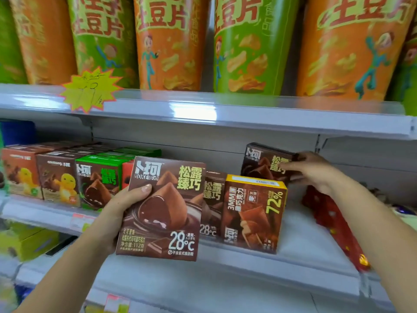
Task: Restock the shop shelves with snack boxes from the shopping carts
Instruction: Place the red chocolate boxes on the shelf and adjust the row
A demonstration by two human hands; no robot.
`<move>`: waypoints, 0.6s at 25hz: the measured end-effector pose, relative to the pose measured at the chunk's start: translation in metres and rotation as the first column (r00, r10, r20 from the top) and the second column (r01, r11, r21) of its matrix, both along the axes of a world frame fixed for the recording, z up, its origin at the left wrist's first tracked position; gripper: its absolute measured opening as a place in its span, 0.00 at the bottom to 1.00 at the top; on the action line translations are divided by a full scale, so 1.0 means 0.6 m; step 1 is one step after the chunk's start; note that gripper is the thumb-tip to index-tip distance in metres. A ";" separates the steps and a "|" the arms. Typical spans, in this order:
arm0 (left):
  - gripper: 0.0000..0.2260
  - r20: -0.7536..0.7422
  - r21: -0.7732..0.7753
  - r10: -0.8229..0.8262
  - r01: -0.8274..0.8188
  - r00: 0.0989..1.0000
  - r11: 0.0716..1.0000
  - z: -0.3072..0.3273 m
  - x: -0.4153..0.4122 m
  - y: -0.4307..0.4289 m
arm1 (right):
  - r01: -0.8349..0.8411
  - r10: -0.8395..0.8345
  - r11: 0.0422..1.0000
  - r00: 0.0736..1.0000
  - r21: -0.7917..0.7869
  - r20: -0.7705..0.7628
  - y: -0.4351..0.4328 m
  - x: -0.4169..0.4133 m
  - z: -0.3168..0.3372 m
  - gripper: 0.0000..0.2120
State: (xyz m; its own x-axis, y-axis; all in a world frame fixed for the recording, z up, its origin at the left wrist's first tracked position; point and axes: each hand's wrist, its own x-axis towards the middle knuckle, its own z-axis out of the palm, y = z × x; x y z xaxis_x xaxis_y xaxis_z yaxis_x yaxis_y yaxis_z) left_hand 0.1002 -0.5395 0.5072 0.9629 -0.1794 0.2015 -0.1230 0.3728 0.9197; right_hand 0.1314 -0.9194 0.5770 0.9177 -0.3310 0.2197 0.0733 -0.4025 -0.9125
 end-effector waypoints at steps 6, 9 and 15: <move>0.22 -0.030 0.011 0.086 -0.086 0.996 0.996 0.001 -0.008 0.034 | -0.525 0.496 0.851 0.813 -0.018 -0.307 0.087 0.117 0.027 0.24; 0.10 -0.035 -0.021 0.153 -0.153 0.988 0.988 0.001 -0.011 0.050 | -0.621 0.590 0.783 0.719 0.042 -0.366 0.129 0.140 0.031 0.20; 0.13 -0.035 -0.009 0.182 -0.182 0.983 0.983 0.009 -0.017 0.066 | -0.742 0.619 0.670 0.543 0.021 -0.567 0.137 0.147 0.044 0.21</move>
